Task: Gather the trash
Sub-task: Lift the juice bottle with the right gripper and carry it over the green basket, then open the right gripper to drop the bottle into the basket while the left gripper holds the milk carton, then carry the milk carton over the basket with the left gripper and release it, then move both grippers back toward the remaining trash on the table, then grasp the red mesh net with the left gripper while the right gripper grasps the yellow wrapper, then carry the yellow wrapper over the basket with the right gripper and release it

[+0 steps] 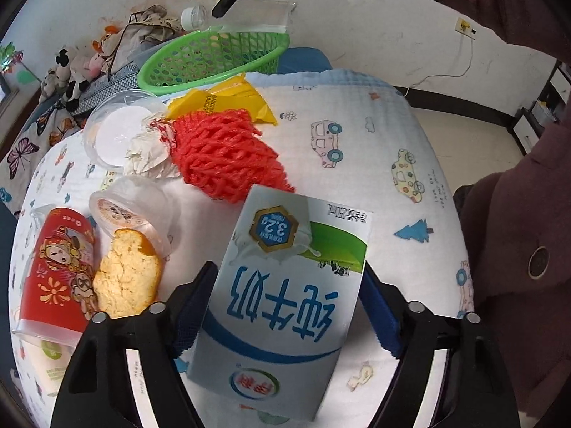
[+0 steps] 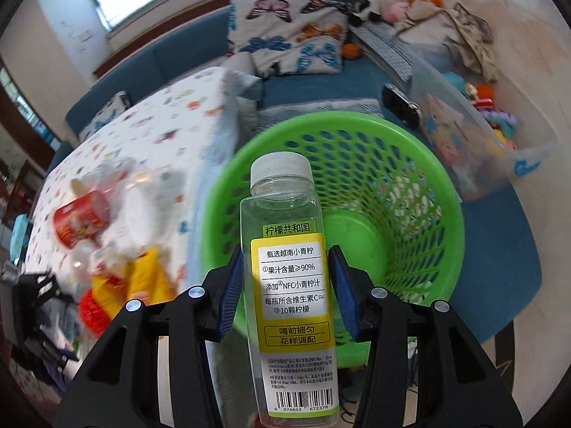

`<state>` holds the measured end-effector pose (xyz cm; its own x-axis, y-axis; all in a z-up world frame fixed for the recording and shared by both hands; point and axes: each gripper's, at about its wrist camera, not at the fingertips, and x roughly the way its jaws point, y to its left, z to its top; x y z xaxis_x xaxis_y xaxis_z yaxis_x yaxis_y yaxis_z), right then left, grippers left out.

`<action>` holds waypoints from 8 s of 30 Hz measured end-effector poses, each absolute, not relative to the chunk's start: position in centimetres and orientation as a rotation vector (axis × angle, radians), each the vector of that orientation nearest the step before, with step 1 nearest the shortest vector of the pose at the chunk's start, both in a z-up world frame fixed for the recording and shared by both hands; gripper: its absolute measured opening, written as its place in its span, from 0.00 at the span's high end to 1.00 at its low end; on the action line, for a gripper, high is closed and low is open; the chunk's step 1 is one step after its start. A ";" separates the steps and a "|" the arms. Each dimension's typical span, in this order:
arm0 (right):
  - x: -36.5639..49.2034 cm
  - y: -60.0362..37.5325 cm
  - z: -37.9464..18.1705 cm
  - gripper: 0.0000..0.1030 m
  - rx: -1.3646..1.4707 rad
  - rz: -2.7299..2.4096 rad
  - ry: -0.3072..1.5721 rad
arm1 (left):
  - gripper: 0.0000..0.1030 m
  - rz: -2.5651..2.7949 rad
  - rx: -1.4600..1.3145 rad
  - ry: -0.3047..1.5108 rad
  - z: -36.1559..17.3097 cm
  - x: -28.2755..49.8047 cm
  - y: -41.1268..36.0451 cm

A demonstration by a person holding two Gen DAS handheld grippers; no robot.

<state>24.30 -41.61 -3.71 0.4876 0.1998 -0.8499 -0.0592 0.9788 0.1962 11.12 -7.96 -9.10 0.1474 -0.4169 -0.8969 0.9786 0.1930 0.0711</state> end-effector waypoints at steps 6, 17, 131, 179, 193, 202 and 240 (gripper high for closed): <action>26.8 -42.6 -6.0 0.54 0.176 0.108 1.066 | 0.33 -1.114 0.745 0.877 -8.8 10.0 -8.1; 30.7 -43.2 -10.0 0.53 0.185 0.053 1.120 | 0.36 -1.030 0.460 0.866 -4.8 8.2 -6.4; 15.2 -30.1 -4.4 0.14 -0.023 0.319 0.872 | 0.27 -0.556 -0.025 0.810 -2.1 15.9 -6.6; 16.0 -27.4 -7.1 0.09 -0.067 0.500 0.946 | 0.71 -0.537 0.006 0.831 -6.0 12.1 -7.6; 20.3 -26.0 -10.1 0.09 -0.106 0.529 1.027 | 0.71 -0.480 -0.065 0.806 -5.0 12.2 -4.3; 19.6 -26.5 -9.8 0.33 -0.130 0.483 1.017 | 0.71 -0.490 -0.068 0.806 -4.9 12.3 -4.7; 19.9 -40.1 -4.3 0.43 0.075 0.149 0.840 | 0.71 -0.602 -0.017 0.776 -1.9 16.3 -11.2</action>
